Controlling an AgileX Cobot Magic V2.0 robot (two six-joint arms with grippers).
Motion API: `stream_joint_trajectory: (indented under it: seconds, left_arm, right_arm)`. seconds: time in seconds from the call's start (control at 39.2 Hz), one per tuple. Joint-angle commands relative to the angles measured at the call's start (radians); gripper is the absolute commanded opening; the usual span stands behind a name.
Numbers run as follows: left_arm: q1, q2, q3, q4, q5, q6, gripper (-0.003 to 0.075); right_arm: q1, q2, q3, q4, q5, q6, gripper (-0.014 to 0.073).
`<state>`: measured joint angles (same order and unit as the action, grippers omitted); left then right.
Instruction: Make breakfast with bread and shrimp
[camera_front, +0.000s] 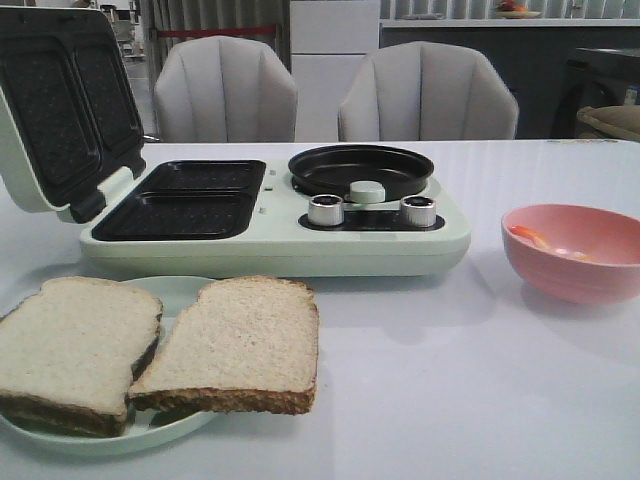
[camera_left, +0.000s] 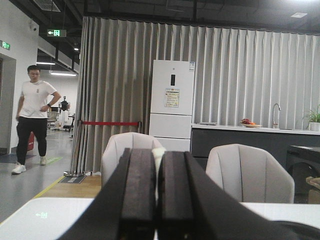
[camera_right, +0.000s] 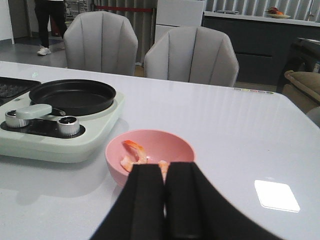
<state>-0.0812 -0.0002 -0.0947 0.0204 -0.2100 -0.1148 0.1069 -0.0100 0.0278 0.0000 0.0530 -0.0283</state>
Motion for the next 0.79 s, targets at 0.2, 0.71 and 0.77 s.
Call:
stream_joint_trajectory:
  seconds: [0.2,0.71,0.77]
  left_arm:
    - [-0.002,0.198,-0.321,-0.020,0.370,-0.003,0.0113]
    - [-0.002,0.318,-0.302,-0.012,0.358,-0.003,0.0122]
    - [-0.002,0.318,-0.302,-0.009,0.358,-0.003,0.0122]
  right_arm:
    - [-0.004,-0.021,-0.018,-0.013,-0.086,-0.001,0.0164]
    - [-0.004,-0.021,-0.018,-0.013,-0.086,-0.001,0.0164]
    - [-0.004,-0.021,-0.018,-0.013,-0.086,-0.001,0.0164]
